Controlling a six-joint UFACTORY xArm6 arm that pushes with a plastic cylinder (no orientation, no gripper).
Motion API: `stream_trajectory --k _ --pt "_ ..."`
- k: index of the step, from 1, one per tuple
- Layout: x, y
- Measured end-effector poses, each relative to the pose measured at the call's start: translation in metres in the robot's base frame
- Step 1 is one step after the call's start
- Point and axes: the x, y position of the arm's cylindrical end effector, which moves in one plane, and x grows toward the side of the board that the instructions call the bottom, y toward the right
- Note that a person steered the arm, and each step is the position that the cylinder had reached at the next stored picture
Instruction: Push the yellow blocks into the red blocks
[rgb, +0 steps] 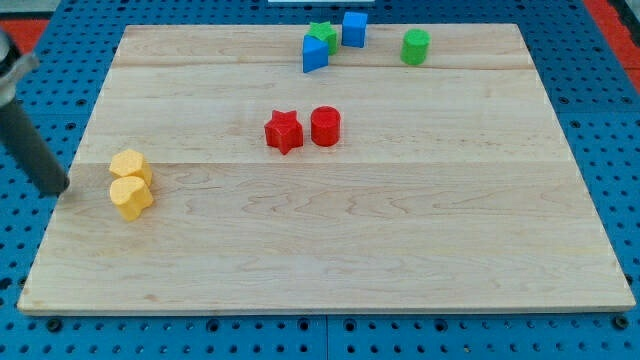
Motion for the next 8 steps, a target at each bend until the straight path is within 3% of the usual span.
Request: stream_trajectory --k 1,3,5,7,8 --pt "0.021 0.043" --pt "-0.016 0.132" --pt "-0.016 0.136" --pt "-0.052 0.132" --pt "-0.071 0.163"
